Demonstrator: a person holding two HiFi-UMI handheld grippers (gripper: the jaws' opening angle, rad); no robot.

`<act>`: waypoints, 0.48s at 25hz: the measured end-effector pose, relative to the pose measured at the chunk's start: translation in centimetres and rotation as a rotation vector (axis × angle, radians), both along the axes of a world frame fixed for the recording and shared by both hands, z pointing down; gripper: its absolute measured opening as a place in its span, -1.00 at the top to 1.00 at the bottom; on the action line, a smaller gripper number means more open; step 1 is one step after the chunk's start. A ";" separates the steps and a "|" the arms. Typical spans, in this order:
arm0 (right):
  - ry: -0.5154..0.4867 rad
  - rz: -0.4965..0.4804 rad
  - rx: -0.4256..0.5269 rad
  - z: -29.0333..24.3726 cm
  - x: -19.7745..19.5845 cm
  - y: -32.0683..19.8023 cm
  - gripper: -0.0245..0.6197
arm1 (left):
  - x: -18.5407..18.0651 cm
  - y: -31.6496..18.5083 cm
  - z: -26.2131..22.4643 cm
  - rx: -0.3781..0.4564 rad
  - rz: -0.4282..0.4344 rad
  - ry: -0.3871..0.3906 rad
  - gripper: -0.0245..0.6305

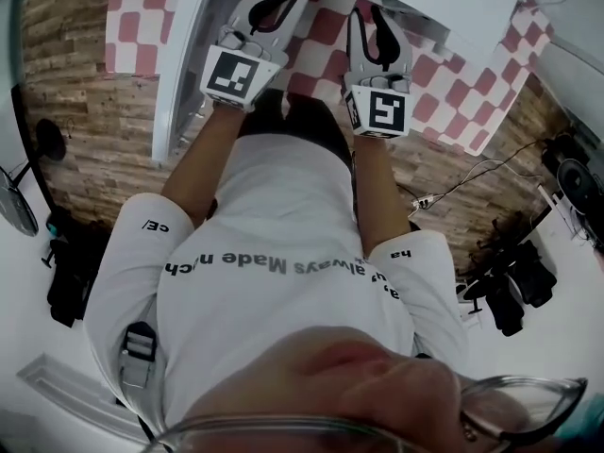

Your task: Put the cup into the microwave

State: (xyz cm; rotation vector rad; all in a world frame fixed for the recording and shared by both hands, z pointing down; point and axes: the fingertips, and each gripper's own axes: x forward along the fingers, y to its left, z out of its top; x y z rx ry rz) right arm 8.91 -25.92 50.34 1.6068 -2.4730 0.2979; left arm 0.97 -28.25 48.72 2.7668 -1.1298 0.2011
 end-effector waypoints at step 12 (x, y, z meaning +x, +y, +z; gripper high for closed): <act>0.024 -0.012 0.076 -10.3 1.7 3.5 0.65 | 0.0 3.3 -9.7 0.057 0.022 0.012 0.91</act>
